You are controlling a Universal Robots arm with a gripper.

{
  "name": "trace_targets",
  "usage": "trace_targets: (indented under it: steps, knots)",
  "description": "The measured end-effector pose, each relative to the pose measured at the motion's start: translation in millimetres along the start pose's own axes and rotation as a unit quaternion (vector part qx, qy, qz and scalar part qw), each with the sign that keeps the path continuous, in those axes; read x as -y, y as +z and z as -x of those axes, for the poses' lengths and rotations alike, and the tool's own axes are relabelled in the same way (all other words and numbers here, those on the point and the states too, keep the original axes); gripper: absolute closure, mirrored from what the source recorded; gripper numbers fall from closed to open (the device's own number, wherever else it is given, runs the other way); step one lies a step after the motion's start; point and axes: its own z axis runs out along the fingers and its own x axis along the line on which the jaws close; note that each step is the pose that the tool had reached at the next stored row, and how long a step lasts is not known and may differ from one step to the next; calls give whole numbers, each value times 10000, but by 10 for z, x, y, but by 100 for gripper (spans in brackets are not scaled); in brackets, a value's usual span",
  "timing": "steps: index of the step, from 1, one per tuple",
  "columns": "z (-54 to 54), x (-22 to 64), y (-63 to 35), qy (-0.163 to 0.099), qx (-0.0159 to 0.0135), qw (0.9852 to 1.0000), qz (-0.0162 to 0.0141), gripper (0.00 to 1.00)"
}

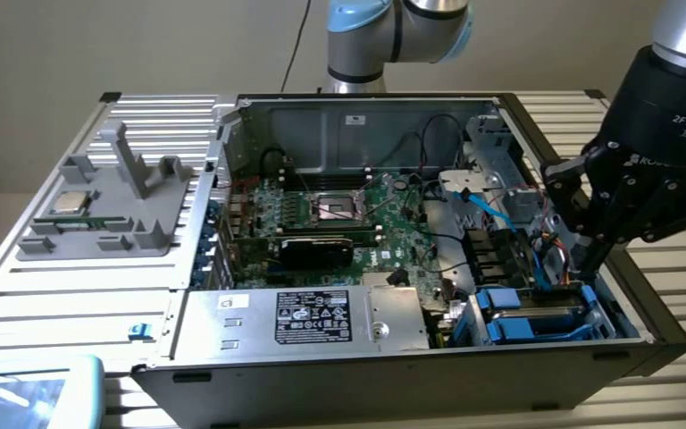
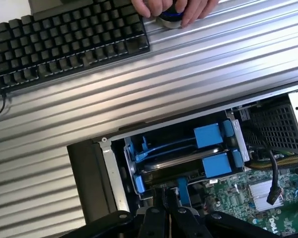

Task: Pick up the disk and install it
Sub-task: 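Insert the second disk wire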

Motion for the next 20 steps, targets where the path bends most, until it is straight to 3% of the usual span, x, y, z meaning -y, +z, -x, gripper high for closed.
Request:
trace_targets:
  steps: [5, 12, 13, 15, 16, 20]
  knots:
    - [0, 0, 6, -450, -32, 9990, -24, 89]
    - [3, 0, 8, -1025, -67, 9947, -49, 89]
    - [7, -1, 8, -1065, -49, 9943, -47, 89]
    - [15, -2, 7, -1117, 40, 9937, -30, 89]
    - [15, -1, 6, -1131, 69, 9936, -25, 89]
    - [15, -1, 6, -1132, 71, 9935, -24, 89]
